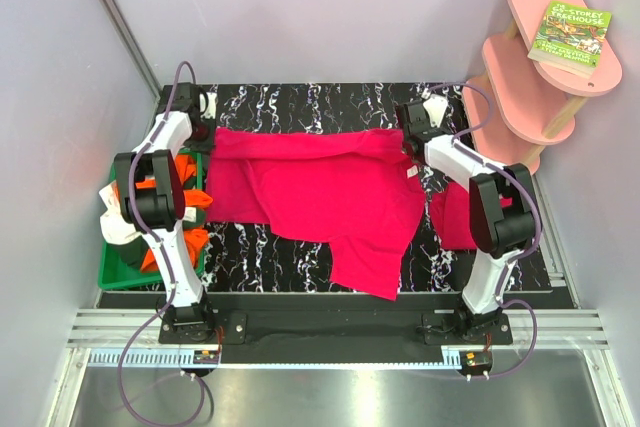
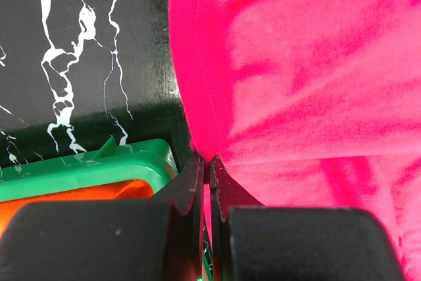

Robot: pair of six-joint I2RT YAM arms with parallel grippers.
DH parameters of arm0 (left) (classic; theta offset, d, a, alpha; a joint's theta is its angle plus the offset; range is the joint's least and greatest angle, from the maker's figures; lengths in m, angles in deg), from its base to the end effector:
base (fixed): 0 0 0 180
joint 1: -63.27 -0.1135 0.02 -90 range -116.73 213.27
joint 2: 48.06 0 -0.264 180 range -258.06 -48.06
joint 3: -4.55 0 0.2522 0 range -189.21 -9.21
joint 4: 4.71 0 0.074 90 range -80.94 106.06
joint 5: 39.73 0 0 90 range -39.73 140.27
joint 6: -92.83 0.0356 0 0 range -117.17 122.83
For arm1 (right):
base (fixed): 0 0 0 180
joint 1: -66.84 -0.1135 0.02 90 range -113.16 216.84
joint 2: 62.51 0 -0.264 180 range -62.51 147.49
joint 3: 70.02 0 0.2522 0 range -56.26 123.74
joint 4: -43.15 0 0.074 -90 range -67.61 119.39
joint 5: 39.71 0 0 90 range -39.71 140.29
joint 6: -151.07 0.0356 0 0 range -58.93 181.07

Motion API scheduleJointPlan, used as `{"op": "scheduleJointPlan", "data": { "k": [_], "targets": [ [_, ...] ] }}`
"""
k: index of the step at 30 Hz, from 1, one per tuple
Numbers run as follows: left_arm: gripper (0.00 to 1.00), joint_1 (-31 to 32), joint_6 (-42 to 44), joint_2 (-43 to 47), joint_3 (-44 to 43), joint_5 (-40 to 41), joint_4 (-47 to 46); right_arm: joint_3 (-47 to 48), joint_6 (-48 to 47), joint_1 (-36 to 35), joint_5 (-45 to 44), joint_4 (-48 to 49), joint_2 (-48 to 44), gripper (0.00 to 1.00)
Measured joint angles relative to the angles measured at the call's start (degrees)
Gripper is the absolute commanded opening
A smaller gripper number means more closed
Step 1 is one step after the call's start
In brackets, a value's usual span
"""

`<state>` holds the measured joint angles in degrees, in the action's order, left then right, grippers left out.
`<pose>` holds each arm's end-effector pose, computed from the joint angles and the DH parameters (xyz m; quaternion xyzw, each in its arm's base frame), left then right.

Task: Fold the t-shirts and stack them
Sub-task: Fold the flattened tshirt in 1/3 of the way

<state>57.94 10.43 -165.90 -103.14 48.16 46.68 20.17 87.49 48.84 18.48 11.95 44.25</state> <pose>0.4420 0.0399 0.2062 0.0237 0.9689 0.0099 0.2462 0.3938 0.1082 0.2172 0.1643 0.8875 -0.1057 0.4174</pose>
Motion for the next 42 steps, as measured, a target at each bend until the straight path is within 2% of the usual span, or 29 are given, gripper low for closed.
{"op": "scheduleJointPlan", "data": {
  "k": [9, 12, 15, 16, 18, 20, 21, 24, 26, 27, 29, 30, 31, 32, 33, 36, 37, 39, 42],
  "targets": [
    [0.01, 0.0, 0.11, -0.07, 0.0, 0.48, -0.17, -3.48, 3.74, -0.02, 1.53, -0.52, -1.29, 0.0],
    [0.12, 0.0, 0.09, -0.46, -0.35, 1.11, 0.0, -3.48, 4.46, -0.02, 1.66, -0.72, -1.29, 0.0],
    [0.3, 0.0, -0.02, -1.88, -1.44, 1.7, 0.28, -3.48, 5.03, -0.02, 2.43, -1.53, -1.25, 0.0],
    [0.42, 0.0, -0.04, -2.34, -1.77, 1.66, 0.37, -3.43, 5.22, -0.02, 2.58, -1.97, -1.18, 0.0],
    [0.5, 0.13, -0.26, -2.93, -2.16, 1.22, 0.42, -3.02, 5.49, -0.02, 2.97, -2.82, -0.7, 0.11],
    [0.6, 0.61, -0.11, -2.99, -2.45, 0.76, 0.55, -2.1, 5.75, -0.02, 3.06, -3.76, 0.15, 0.3],
    [0.63, 0.76, -0.15, -2.99, -2.51, 0.46, 0.59, -1.6, 5.81, -0.02, 3.08, -4.07, 0.63, 0.49],
    [0.68, 0.92, -0.55, -2.99, -3.34, -1.01, 1.27, 0.68, 5.03, -0.02, 2.93, -5.49, 1.73, 0.74],
    [0.69, 0.81, -0.79, -2.99, -4.85, -1.6, 2.23, 3.67, 3.85, -0.02, 2.89, -6.64, 2.47, 0.77],
    [0.69, 0.7, -1.05, -2.99, -6.12, -1.86, 2.78, 5.95, 2.93, 0.0, 2.86, -6.88, 2.93, 0.77],
    [0.68, 0.39, -1.86, -2.97, -9.33, -2.91, 3.34, 11.41, 1.25, 0.0, 3.04, -7.08, 3.91, 0.63],
    [0.62, 0.37, -2.25, -2.99, -11.23, -3.52, 3.39, 14.19, 0.31, 0.0, 3.37, -6.84, 4.46, 0.44],
    [0.58, 0.35, -2.62, -2.99, -12.72, -3.87, 3.39, 16.96, -0.42, 0.0, 3.93, -6.64, 4.98, 0.07],
    [0.55, 0.31, -3.17, -3.08, -14.88, -4.17, 3.58, 19.47, -1.11, 0.0, 4.68, -6.21, 5.66, 0.0],
    [0.48, 0.33, -3.58, -3.45, -17.2, -4.37, 3.5, 21.42, -1.73, 0.0, 5.4, -5.7, 6.43, 0.0],
    [0.41, 0.85, -4.46, -5.57, -23.5, -4.85, 3.3, 26.51, -1.79, 0.0, 7.54, -4.94, 10.03, 0.0],
    [0.33, 1.16, -4.5, -6.56, -24.87, -4.85, 3.26, 27.65, -1.81, 0.0, 8.13, -4.92, 11.65, 0.0],
    [0.29, 1.88, -4.33, -8.46, -25.62, -4.72, 3.37, 28.55, -1.75, 0.0, 9.4, -4.98, 14.73, 0.0],
    [0.29, 2.6, -4.33, -11.39, -24.7, -4.74, 4.59, 28.48, -1.22, 0.0, 11.26, -6.78, 19.32, 0.0]
  ]
}}
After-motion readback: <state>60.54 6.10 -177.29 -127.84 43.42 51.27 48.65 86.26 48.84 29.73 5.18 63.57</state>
